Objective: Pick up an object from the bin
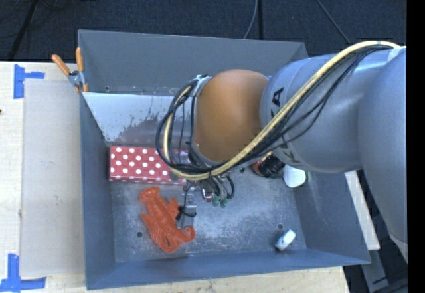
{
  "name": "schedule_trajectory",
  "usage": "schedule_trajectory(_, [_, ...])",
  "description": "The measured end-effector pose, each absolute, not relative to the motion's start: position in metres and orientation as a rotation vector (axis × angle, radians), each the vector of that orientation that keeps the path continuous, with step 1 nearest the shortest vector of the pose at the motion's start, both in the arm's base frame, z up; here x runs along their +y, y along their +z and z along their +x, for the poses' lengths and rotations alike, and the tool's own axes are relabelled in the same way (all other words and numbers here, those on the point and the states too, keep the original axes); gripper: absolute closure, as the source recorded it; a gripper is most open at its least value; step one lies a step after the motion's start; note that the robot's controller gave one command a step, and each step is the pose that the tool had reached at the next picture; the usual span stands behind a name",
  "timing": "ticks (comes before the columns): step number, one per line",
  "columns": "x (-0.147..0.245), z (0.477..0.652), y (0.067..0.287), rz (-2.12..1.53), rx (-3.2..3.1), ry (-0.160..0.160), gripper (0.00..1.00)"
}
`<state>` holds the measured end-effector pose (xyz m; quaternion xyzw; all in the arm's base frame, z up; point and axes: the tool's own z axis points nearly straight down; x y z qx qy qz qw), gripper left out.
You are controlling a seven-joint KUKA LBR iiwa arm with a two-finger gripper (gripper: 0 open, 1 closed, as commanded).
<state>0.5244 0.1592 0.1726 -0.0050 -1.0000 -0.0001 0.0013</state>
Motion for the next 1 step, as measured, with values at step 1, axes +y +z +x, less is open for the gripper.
schedule_trajectory(1, [0.1593,0.5243,0.1726,-0.016,-3.139,0.000,0.00])
